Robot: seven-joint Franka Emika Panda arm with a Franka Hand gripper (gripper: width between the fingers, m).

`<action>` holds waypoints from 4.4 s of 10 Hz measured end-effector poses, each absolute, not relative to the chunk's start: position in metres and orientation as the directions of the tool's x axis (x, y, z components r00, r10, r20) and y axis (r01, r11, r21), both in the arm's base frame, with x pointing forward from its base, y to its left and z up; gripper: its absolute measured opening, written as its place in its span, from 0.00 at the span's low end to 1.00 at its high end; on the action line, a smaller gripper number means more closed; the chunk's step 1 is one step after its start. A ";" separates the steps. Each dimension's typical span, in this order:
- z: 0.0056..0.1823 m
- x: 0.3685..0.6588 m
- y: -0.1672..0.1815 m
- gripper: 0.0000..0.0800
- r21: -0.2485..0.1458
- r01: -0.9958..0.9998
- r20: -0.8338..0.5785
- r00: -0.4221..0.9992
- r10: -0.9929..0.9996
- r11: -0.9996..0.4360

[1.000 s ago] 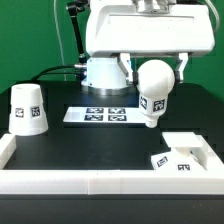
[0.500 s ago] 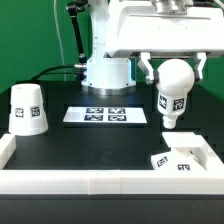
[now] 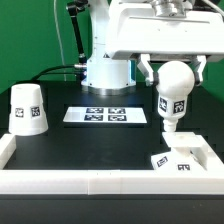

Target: Assemble lamp

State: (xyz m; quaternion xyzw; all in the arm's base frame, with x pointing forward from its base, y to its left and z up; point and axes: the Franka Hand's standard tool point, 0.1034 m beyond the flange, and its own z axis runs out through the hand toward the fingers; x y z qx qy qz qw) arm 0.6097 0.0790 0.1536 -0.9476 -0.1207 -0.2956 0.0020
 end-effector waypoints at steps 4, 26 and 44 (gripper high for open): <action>0.151 0.609 0.083 0.72 0.065 0.238 0.554 0.799 0.233 -0.969; 0.122 0.594 0.100 0.86 0.085 0.255 0.579 0.774 0.256 -0.963; 0.120 0.589 0.103 0.87 -0.029 0.283 0.317 0.912 0.260 -0.959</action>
Offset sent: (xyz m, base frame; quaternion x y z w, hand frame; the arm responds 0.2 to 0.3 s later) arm 0.0000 0.0000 0.0000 0.0000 0.0000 0.0000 1.0000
